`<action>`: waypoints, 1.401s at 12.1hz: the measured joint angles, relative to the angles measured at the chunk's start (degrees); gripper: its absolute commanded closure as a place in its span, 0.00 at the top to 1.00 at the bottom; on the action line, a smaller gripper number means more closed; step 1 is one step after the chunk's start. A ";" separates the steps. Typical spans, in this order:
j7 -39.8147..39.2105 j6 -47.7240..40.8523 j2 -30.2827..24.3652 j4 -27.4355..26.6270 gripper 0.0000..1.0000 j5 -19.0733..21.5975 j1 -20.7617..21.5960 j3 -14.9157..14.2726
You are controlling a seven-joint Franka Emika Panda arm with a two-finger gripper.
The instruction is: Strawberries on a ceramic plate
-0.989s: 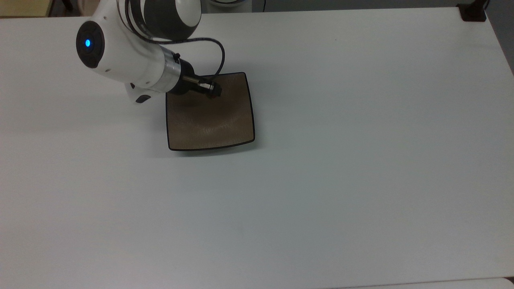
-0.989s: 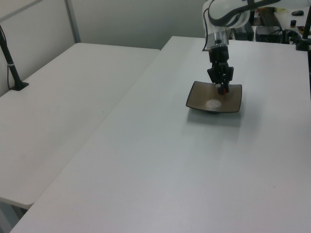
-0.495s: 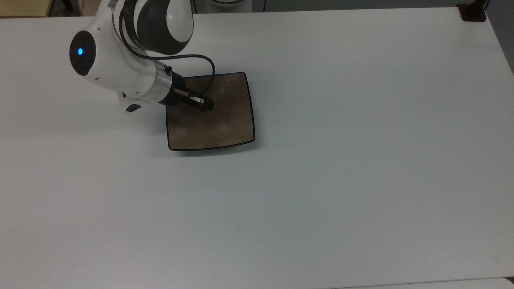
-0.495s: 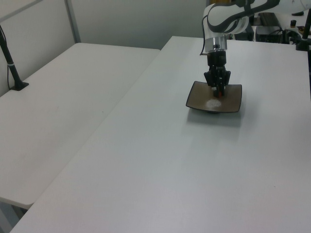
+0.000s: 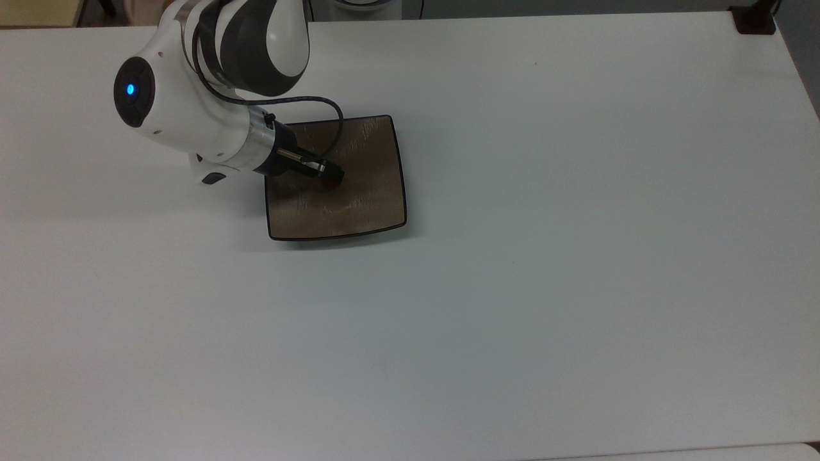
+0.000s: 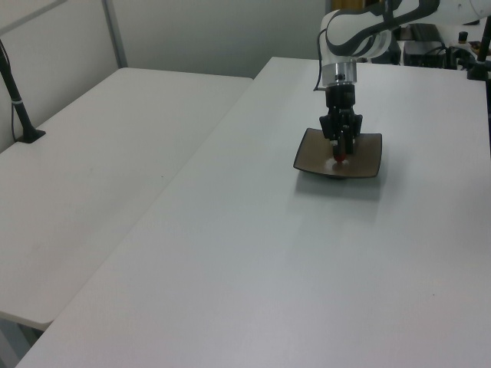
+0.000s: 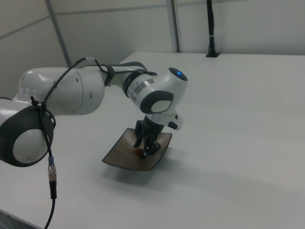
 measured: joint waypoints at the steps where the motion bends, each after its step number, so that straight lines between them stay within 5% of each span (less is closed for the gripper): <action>1: -0.02 0.00 0.01 0.00 1.00 0.00 0.04 0.00; 8: -0.18 -0.50 -2.98 0.49 1.00 -2.11 2.16 0.17; 13: -0.15 -7.15 -14.30 0.72 1.00 -11.88 6.41 0.24; 17: -0.14 -9.49 -22.68 0.60 1.00 -15.44 8.40 0.22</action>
